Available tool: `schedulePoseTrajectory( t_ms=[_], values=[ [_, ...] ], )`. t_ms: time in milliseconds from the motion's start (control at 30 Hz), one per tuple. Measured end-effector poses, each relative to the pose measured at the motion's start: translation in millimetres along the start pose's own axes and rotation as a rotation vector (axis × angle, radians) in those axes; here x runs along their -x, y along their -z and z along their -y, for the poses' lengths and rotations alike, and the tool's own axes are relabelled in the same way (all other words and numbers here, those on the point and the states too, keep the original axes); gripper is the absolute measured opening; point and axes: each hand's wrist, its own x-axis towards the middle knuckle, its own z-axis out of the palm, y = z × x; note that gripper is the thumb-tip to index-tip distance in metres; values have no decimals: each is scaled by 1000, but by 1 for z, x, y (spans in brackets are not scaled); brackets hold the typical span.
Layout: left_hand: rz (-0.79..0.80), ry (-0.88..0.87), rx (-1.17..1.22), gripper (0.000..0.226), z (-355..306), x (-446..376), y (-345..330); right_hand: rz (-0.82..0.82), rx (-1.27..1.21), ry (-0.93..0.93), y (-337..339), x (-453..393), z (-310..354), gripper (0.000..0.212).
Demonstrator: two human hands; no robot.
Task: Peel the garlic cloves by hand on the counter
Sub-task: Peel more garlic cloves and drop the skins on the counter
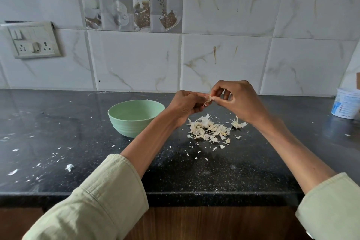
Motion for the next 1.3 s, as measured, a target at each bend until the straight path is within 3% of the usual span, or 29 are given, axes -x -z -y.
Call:
schedulePoseTrajectory(
  t_ms=[367, 800, 1033, 1300],
  values=[
    [46, 5, -97, 6, -4, 5, 4, 59, -80, -6, -2, 0, 1, 13],
    [-30, -16, 109, 6, -1, 2, -3, 72, -158, -95, -8, 2, -1, 12],
    [-15, -7, 88, 21, -1, 1, 0, -33, -128, -108, -3, 0, -5, 5],
    [-18, -80, 11, 19, 1, 0, 2, -83, -97, -120, 0, 0, -1, 8]
  ],
)
